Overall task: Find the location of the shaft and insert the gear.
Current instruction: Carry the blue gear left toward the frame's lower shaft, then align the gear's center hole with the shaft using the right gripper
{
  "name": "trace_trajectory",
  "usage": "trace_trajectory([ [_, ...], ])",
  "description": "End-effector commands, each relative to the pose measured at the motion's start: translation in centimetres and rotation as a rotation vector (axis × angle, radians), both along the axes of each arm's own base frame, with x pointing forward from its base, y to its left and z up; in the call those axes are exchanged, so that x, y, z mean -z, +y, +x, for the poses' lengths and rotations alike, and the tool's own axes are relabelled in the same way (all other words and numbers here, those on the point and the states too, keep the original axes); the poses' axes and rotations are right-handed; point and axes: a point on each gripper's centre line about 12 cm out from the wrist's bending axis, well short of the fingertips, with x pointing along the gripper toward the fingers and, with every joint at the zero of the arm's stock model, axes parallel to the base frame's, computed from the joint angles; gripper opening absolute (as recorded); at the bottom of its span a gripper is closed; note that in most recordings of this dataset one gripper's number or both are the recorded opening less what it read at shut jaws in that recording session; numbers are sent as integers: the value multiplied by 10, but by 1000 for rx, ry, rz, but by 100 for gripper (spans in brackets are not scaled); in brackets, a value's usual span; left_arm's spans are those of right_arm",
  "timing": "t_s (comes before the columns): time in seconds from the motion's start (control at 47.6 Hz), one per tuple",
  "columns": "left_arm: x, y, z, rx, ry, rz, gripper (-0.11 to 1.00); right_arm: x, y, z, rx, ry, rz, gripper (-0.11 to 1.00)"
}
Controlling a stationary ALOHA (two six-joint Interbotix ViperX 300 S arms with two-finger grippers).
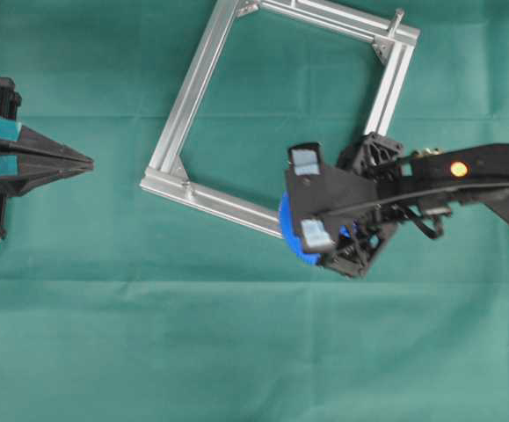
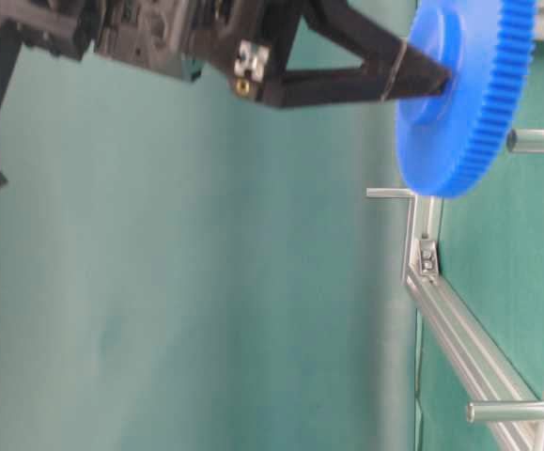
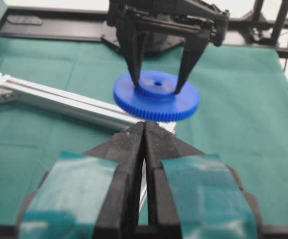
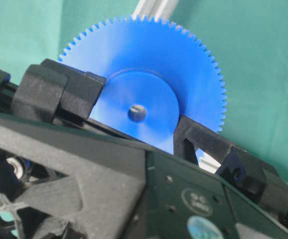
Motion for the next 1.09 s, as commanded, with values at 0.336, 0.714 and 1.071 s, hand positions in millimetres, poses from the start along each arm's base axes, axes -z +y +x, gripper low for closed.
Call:
trace_trajectory([
  [0.336,-9,0,3,1,-15,-3,1,-7,-10,14,14,-18,-8,69],
  [0.714,-9,0,3,1,-14,-3,1,5,-9,24,9,-22,-7,69],
  [1.071,-9,0,3,1,-15,-3,1,7,-9,26,-8,-24,-11,69],
])
